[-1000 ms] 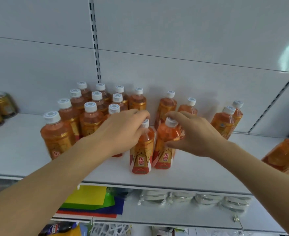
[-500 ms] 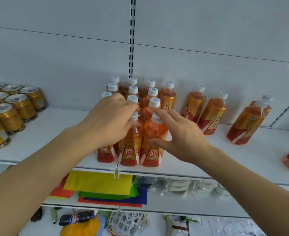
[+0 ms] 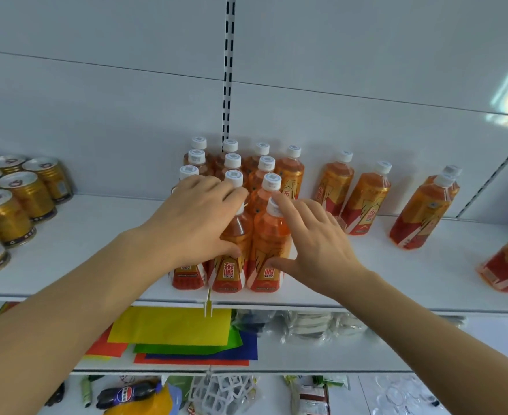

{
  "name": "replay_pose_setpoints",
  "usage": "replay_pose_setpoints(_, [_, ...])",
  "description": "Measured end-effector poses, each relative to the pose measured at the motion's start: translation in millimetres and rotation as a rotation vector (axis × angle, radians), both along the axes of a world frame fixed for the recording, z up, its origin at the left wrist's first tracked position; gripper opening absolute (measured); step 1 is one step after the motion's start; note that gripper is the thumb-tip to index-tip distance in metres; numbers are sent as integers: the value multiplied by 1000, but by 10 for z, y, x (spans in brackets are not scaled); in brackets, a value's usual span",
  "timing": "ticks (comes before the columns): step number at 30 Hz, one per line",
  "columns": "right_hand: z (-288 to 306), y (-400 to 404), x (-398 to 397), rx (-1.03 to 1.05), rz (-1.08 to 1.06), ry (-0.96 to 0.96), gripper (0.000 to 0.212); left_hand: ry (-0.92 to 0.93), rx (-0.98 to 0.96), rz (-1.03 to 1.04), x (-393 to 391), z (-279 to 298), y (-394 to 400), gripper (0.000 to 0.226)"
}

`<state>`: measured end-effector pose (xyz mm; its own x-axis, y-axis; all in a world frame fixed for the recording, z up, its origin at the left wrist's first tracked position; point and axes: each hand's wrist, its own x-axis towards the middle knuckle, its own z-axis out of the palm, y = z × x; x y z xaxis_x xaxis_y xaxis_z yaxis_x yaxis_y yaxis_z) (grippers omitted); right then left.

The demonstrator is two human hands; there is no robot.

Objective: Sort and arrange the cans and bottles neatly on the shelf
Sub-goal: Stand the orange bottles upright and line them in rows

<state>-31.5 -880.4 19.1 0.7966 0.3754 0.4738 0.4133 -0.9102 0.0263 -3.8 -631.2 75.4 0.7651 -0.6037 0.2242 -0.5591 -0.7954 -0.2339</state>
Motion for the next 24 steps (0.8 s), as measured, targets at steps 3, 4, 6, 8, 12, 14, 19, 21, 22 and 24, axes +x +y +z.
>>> replay_pose_setpoints(3, [1,15,16,5,4,13,122,-48,-1,-25,19,-16,4,94])
replay_pose_setpoints(4, [-6,15,16,4,4,13,121,-56,-1,-31,24,-20,6,93])
replay_pose_setpoints(6, [-20,15,12,-5,0,5,120,-71,1,-34,26,-33,5,92])
replay_pose_setpoints(8, [-22,27,2,-8,4,-6,121,-72,1,-32,22,-49,7,93])
replay_pose_setpoints(12, [-5,-11,-14,-18,32,-10,124,-22,-11,2,-14,-13,-21,109])
replay_pose_setpoints(14, [30,-95,-41,-19,29,-12,115,11,-63,26,-33,52,-83,114])
replay_pose_setpoints(19, [142,-578,-46,-14,-60,-56,87,-27,-245,-28,-21,259,-423,93])
replay_pose_setpoints(21, [178,-860,50,-24,-121,-64,82,-16,-263,-54,24,328,-638,84])
replay_pose_setpoints(22, [197,-1007,107,-24,-155,-56,81,-7,-254,-63,67,361,-766,80])
replay_pose_setpoints(24, [245,-1276,223,-18,-212,-30,81,-3,-215,-69,218,412,-1043,73])
